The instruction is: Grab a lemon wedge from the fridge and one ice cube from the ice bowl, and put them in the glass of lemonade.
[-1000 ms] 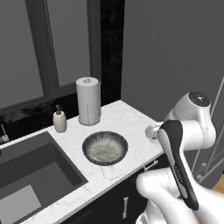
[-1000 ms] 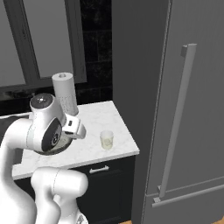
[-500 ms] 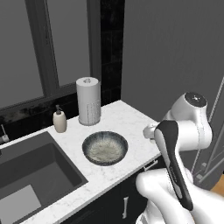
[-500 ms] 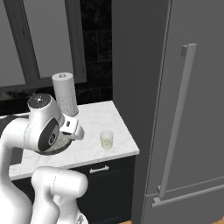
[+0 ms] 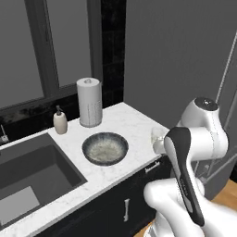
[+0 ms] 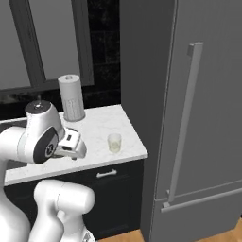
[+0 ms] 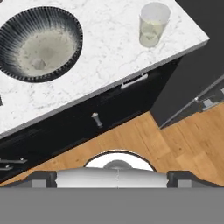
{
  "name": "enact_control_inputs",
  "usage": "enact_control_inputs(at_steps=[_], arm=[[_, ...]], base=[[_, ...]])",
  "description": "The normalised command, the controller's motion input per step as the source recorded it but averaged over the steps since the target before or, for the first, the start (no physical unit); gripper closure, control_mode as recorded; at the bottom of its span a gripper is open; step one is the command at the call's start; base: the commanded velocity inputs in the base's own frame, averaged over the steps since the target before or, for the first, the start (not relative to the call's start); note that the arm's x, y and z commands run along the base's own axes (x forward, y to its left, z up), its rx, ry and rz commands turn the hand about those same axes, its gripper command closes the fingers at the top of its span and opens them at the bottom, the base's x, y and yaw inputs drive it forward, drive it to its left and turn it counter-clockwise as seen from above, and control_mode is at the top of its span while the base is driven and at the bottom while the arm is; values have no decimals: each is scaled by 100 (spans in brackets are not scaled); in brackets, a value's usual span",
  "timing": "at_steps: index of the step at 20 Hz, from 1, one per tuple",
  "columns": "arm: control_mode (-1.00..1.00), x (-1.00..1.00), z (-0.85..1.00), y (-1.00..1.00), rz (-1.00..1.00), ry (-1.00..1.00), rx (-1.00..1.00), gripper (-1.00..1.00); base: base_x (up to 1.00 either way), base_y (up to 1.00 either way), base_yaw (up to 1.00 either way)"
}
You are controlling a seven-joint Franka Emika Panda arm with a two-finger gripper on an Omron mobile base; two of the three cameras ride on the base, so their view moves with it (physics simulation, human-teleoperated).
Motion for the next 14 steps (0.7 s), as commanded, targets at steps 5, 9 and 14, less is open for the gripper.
enact_control_inputs(at_steps=[5, 9, 14], arm=[[100, 0, 0, 0, 0, 0, 0, -100], [100, 0, 0, 0, 0, 0, 0, -100], [100, 0, 0, 0, 0, 0, 0, -100]], base=[[-81, -48, 1], [-35, -76, 21], [-5, -96, 36]])
